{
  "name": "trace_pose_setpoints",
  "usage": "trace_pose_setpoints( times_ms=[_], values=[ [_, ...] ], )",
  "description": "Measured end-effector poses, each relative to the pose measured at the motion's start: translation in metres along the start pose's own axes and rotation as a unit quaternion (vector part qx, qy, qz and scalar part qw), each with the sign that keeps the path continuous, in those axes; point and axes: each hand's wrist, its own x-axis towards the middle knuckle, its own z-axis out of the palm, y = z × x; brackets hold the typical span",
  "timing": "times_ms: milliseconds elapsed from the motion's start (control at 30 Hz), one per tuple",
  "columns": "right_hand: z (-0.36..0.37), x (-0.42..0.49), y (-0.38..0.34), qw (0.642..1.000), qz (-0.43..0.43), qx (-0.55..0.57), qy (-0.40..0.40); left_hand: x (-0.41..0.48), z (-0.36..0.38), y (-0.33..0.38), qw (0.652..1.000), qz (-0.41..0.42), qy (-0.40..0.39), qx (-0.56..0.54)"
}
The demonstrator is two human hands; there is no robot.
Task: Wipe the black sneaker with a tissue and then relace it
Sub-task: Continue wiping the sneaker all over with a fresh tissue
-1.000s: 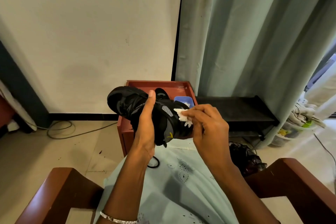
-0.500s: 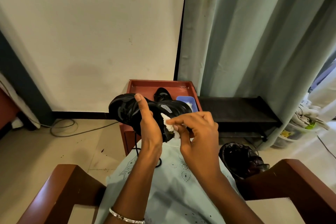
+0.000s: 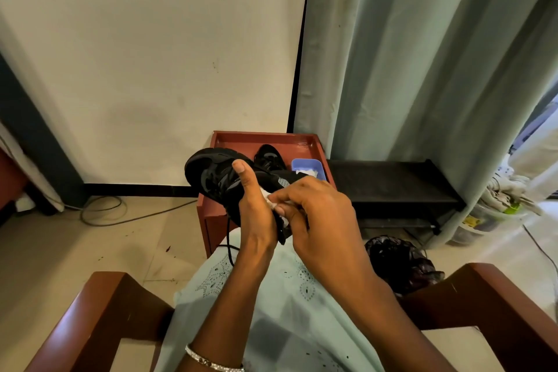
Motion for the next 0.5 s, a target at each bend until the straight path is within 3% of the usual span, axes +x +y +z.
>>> trace_pose_setpoints(
  times_ms=[67,167,333,400,500],
  values=[
    [0.0,0.001,0.005,0.998,0.039,-0.018,-0.036,-0.002,0.002,-0.001,1.0,-0.003,-0.006,0.005],
    [0.007,0.002,0.003,0.995,0.034,0.026,0.094,0.001,0.0,-0.009,0.997,0.028,-0.02,0.068],
    [0.017,0.015,0.004,0.983,0.025,0.072,0.168,0.004,-0.004,-0.013,0.989,0.059,-0.025,0.135],
    [0.021,0.014,0.003,0.983,0.023,0.078,0.162,0.004,-0.005,-0.012,0.99,0.058,-0.025,0.124],
    [0.016,0.013,0.005,0.994,0.04,0.052,0.089,0.004,-0.007,-0.011,0.994,0.043,-0.019,0.098]
  ],
)
